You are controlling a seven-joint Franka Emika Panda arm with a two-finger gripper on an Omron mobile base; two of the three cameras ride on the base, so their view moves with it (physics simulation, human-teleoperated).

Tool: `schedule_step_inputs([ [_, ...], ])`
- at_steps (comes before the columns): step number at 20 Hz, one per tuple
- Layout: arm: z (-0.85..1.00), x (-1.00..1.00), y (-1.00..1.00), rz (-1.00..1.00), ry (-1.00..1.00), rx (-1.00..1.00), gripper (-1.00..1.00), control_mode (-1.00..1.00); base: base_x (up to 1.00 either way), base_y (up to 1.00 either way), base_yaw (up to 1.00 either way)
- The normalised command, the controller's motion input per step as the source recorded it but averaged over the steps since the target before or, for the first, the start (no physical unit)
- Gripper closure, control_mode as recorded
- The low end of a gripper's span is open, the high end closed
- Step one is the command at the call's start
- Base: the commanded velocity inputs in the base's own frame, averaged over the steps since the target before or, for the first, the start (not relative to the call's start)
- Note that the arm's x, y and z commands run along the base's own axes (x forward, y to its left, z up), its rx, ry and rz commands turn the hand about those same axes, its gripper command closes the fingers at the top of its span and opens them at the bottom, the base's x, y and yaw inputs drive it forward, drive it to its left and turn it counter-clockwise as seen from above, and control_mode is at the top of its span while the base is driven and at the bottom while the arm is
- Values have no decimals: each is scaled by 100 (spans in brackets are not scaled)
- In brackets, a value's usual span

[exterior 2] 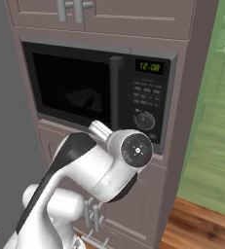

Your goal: Place the tupperware containing the fish and carrot meal in the microwave. Close the microwave door and press the start button to reheat the meal.

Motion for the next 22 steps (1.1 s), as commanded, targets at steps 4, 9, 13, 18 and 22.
schedule_step_inputs([
  [4, -44, 2, 0, 5, -14, 26, 100, -100, 0, 0, 0],
  [9, -8, 15, -1, -2, -14, 22, 100, -100, 0, 0, 0],
  [13, -1, 45, 0, -16, -1, 17, 100, -100, 0, 0, 0],
  [18, 0, 37, 0, -12, 0, 18, 100, -100, 0, 0, 0],
  [22, -1, 36, 0, -4, 0, 13, 100, -100, 0, 0, 0],
])
